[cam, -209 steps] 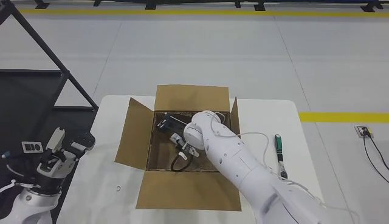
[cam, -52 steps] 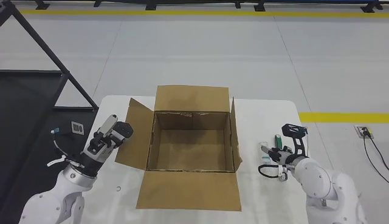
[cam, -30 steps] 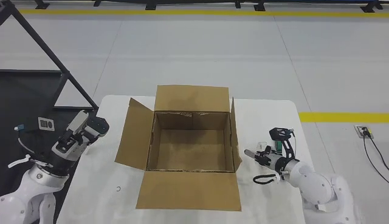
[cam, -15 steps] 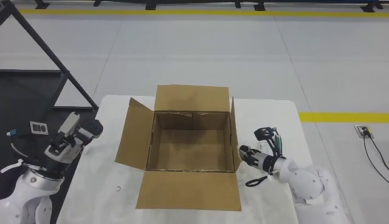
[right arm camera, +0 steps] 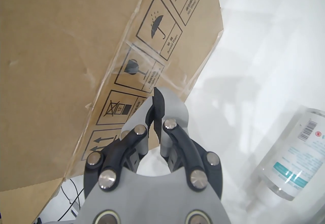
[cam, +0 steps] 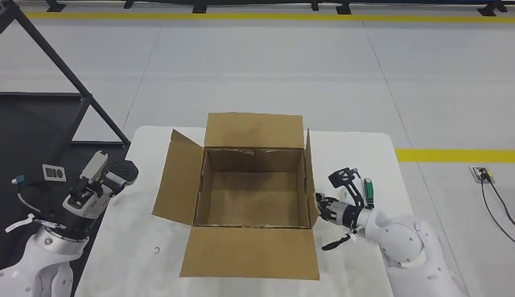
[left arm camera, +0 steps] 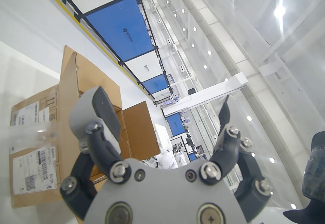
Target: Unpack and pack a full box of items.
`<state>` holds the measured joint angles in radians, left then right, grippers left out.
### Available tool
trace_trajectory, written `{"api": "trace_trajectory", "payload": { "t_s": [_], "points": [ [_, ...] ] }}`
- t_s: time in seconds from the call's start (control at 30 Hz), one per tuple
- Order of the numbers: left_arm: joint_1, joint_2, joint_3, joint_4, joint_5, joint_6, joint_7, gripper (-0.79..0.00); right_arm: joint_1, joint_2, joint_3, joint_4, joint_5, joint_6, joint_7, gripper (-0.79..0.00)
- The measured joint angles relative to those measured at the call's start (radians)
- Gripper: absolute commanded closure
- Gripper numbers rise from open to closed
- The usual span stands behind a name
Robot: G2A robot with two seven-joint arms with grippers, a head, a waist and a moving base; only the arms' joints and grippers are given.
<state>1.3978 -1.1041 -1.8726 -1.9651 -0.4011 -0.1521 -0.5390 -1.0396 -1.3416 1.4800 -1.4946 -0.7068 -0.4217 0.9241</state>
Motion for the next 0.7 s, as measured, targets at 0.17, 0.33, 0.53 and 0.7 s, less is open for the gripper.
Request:
{"api": "trace_trajectory", "payload": {
  "t_s": [0.17, 0.33, 0.53, 0.7],
  "points": [
    [0.001, 0.0, 0.003, 0.002, 0.001, -0.002, 0.006, -0.785, 0.013, 0.007, -0.017, 0.016, 0.006, -0.022, -0.008, 0.0],
    [0.0, 0.001, 0.01, 0.003, 0.002, -0.001, 0.01, -0.785, 0.032, 0.017, -0.025, 0.042, 0.036, -0.062, 0.015, 0.0],
    [-0.004, 0.002, 0.013, 0.006, 0.002, -0.001, 0.012, -0.785, 0.023, 0.03, -0.003, 0.032, 0.012, -0.019, -0.018, 0.0],
    [-0.011, 0.003, 0.014, 0.011, -0.001, 0.001, 0.008, -0.785, -0.038, 0.047, 0.061, -0.075, -0.066, 0.111, -0.035, -0.169]
  ]
}}
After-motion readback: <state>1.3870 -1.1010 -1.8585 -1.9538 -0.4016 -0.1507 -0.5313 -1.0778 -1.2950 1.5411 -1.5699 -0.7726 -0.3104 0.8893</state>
